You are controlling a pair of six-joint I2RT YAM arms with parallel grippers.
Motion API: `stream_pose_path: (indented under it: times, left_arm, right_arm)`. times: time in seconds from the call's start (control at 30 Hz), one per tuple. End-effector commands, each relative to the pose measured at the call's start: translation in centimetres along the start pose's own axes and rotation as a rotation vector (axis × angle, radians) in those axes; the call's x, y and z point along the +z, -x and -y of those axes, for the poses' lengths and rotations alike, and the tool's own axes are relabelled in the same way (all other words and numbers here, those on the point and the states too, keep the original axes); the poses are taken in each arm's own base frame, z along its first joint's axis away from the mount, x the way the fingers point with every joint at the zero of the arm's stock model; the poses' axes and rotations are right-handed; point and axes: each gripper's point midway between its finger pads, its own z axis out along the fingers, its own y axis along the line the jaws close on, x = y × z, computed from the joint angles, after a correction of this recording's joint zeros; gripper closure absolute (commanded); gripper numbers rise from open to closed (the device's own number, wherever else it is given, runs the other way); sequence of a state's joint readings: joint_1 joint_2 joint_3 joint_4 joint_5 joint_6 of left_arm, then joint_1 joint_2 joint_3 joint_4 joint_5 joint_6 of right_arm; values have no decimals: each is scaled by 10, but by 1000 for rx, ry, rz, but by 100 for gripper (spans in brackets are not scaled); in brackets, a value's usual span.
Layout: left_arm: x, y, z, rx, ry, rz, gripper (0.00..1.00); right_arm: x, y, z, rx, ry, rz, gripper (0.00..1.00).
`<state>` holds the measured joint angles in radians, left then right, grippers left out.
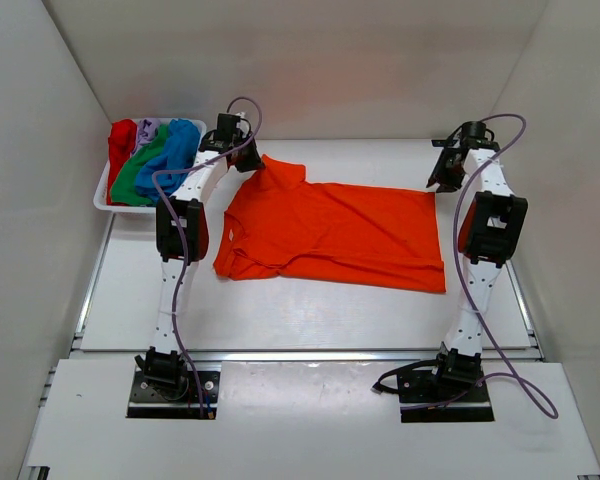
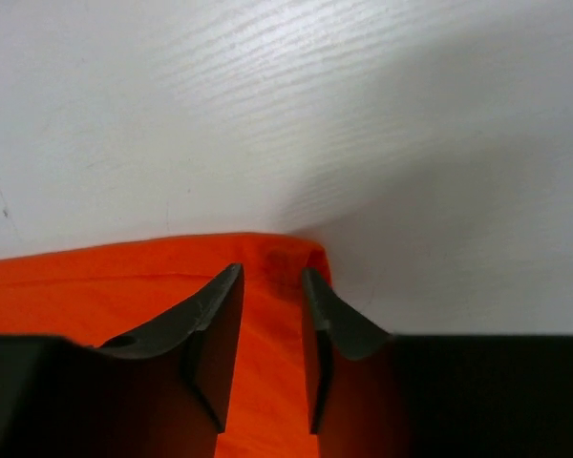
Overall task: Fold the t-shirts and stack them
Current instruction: Grap the side of the flattened tshirt furthest away from the robot with both arms
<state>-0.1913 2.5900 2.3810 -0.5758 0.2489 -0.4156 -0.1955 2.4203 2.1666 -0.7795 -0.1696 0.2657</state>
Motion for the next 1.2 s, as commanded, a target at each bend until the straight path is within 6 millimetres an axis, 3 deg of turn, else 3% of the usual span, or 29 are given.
stream_pose_path:
  times: [0.0,0.07,0.17,0.37,0.47,0.57,0.63,0.83,0.93,1.17]
  left_arm:
    - [-35,34,29,34,-41,78,100]
    - [-35,34,29,45,-42,77,100]
    - [-34,32,25,29,-40,65,100]
    - [-39,34,24,27,-35,63,100]
    - [-41,37,22,31,-32,70,100]
    - [-40,33,26,31,-35,65,100]
    - [-40,32,26,35,-38,61,100]
    - [-35,26,21,38,-28,49,100]
    - [-36,29,19,38,-33,54,100]
    - [-59,45,30,93,-51,85,100]
  right_arm:
    - [0,-9,-1,-10,-18,-20,74]
    - [3,-12,-1,-11,-15,-31,89]
    - [2,-8,-1,2,-5,-31,100]
    - [-9,0,4,-5,-37,-11,99]
    - [-7,-2,8,-26,-68,-6,76]
    - [-1,-7,9,-23,-74,-25,71]
    - [6,-14,10,-30,-75,-50,74]
    - [11,-9,6,-42,-38,-33,82]
    - [11,-3,4,-51,-27,-20,97]
    - [-20,4,-1,-154,-58,42,100]
